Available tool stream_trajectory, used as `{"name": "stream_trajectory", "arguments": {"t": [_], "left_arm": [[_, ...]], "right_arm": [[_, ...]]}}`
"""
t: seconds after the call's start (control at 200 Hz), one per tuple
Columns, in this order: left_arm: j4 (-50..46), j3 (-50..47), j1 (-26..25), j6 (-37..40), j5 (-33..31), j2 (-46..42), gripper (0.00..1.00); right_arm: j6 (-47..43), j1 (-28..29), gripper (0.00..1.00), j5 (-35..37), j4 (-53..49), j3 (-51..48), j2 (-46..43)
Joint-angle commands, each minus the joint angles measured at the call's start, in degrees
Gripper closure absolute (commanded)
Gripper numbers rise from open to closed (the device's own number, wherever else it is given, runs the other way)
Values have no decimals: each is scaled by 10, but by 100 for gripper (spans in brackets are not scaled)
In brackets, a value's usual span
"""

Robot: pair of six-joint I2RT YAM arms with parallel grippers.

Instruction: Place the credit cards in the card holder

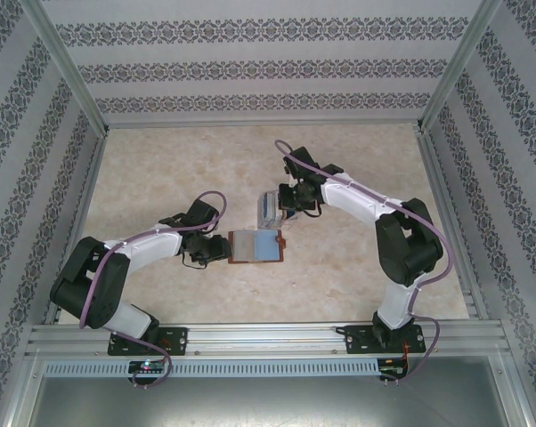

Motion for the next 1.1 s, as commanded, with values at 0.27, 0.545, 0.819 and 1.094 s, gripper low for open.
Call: {"name": "stream_trajectory", "arguments": {"t": [0.27, 0.545, 0.819, 1.094], "left_arm": [[10, 14, 7, 17, 20, 6, 60], [-28, 27, 7, 43, 22, 10, 56], [-33, 32, 6, 46, 12, -11, 54], [-6, 38, 6, 45, 9, 18, 60]], "right_arm": [[-37, -6, 98, 9, -13, -42, -76], [-23, 10, 98, -20, -48, -132, -195], [46, 87, 98, -125, 54, -250, -237], [106, 96, 98, -201, 231, -291, -152]]}}
